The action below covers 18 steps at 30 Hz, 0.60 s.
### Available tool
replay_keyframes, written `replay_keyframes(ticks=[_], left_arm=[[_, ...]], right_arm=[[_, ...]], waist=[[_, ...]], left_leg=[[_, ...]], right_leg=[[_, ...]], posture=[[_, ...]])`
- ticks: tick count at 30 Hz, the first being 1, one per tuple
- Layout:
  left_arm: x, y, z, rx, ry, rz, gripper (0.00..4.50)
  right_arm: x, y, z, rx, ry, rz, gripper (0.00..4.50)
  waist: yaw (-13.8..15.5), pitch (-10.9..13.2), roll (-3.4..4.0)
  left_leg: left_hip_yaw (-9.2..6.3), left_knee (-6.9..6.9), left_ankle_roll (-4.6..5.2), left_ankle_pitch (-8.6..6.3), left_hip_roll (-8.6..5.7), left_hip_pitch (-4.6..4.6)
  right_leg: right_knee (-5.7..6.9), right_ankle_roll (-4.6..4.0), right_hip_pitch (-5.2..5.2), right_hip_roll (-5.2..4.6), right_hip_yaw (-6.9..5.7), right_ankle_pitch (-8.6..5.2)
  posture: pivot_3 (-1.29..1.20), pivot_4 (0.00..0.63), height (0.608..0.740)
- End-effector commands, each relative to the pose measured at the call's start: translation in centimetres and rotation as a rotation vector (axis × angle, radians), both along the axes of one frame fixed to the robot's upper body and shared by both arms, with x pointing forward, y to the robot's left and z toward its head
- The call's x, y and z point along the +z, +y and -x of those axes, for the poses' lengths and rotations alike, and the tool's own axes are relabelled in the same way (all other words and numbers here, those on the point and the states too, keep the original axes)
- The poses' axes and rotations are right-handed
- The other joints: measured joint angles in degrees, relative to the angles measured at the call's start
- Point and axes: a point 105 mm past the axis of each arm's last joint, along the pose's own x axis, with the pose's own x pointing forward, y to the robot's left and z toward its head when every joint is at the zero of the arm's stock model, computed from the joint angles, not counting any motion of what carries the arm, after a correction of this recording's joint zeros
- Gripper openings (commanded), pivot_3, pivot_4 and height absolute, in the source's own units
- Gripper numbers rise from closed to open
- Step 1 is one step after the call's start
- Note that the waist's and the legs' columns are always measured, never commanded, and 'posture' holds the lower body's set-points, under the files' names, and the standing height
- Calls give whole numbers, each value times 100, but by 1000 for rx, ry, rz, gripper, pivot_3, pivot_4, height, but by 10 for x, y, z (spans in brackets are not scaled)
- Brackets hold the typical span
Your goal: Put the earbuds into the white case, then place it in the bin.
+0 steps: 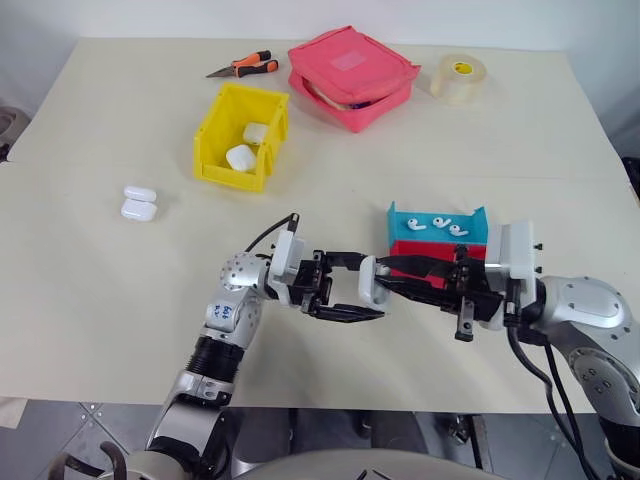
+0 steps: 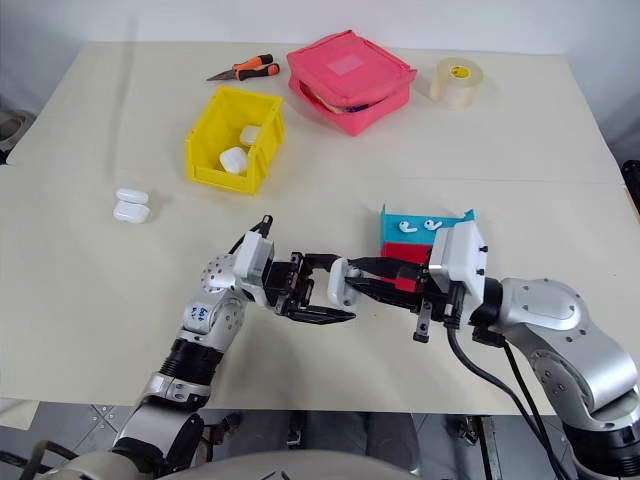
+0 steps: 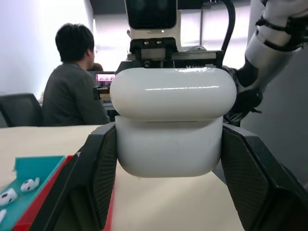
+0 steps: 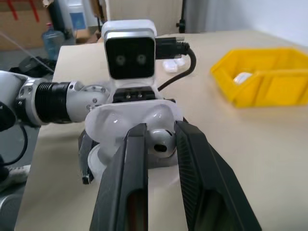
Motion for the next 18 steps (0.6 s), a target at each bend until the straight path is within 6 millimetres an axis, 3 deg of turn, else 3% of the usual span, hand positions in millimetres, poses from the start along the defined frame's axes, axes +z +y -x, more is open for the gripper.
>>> replay_keyframes(ticks=[1, 9, 15, 18], left_arm=[[29, 0, 2, -19, -99, 111, 2795], [31, 0, -5, -3, -102, 107, 2795], [26, 0, -9, 21, -90, 95, 2795], [23, -1, -12, 32, -82, 87, 2795]], right_arm=[[-24, 2, 1, 47, 96, 92, 465], [-21, -5, -11, 24, 96, 114, 465], [-4, -1, -17, -4, 42, 57, 2454], [5, 1, -18, -12, 20, 45, 2454]], waist=[[2, 0, 0], [0, 0, 0], [-5, 0, 0], [1, 0, 0]], left_leg=[[0, 0, 0, 0, 0, 0], [0, 0, 0, 0, 0, -1], [0, 1, 0, 0, 1, -1], [-1, 2, 0, 0, 1, -1]], right_leg=[[0, 0, 0, 0, 0, 0], [-1, 0, 0, 0, -2, 0], [0, 0, 1, 0, -2, 0], [1, 0, 1, 0, -3, 0]], posture=[[0, 150, 740], [0, 150, 740], [0, 150, 740], [0, 150, 740]])
